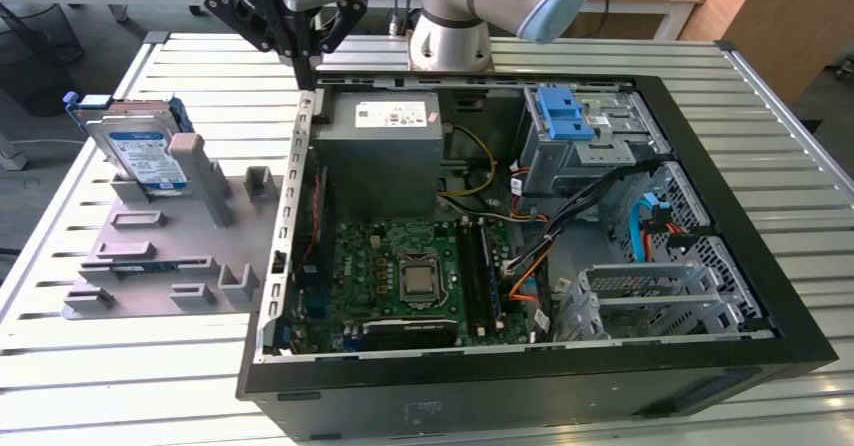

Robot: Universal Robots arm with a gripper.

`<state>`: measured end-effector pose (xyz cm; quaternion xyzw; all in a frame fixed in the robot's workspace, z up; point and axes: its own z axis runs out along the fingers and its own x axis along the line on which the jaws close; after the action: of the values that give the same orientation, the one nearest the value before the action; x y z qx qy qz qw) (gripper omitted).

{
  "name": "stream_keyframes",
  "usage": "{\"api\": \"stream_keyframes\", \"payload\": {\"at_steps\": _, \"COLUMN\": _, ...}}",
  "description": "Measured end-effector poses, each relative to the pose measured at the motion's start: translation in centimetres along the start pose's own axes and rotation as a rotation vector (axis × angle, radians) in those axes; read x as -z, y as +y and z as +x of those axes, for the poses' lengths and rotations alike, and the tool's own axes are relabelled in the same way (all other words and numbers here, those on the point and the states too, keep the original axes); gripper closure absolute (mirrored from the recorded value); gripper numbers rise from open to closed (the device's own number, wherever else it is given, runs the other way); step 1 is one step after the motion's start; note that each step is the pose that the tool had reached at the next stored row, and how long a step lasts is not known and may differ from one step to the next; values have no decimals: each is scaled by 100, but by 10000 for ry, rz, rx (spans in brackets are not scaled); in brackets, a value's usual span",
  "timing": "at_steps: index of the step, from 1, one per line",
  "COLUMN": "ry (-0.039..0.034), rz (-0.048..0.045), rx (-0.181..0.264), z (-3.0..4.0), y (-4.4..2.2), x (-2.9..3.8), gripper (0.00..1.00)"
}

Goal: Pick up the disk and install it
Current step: 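Reach for the disk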

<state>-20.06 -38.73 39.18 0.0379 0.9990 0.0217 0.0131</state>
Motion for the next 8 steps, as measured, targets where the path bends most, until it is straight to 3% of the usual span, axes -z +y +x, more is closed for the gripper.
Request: {"api": "stream_keyframes", "payload": {"at_steps": 8, "ry": -1, "rz": 0, "rx": 0, "z": 37, "y": 6, "x": -1, "gripper": 89}}
